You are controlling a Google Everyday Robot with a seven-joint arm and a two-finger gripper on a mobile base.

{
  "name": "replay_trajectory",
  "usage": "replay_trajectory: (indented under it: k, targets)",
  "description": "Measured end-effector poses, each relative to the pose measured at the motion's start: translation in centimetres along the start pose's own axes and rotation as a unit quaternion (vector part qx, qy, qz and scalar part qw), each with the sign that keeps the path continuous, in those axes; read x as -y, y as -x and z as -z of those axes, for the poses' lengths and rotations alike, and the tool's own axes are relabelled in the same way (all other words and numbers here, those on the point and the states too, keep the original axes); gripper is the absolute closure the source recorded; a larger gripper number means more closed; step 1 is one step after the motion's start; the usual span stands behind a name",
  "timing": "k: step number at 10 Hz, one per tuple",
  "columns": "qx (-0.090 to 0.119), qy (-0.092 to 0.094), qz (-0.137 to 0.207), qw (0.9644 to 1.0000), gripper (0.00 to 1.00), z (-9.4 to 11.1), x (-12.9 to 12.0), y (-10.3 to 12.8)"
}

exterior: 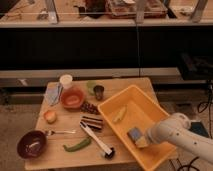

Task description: Wipe tray with sponge

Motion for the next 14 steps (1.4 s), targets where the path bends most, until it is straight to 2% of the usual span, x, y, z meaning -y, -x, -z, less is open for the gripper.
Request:
replay_trajectory:
  k: [1,3,6,8,10,11,13,14]
  targets:
    - [-0.006,-0.003,-0.002,1.0,1.0,0.2,0.3,-1.1]
    - [-0.012,-0.032,-0.016,0.9993,1.0,1.1,2.9,-2.5]
    - [-0.009,-0.066,-0.043,0.9969,1.0,1.1,6.5,-0.2]
    - [-0.002,-0.072,-0.05,0.9962,1.0,0.1,7.8,2.5]
    - [0.006,-0.065,-0.047,0.9967,1.0,-0.6,7.0,4.3]
    - [0.011,-0.056,-0.042,0.9975,1.0,-1.0,5.5,5.1]
    - [0.019,-0.031,-0.019,0.9992,1.0,-1.6,2.1,6.2]
    - [0.022,-0.015,-0.012,0.9996,1.0,-1.5,0.8,5.8]
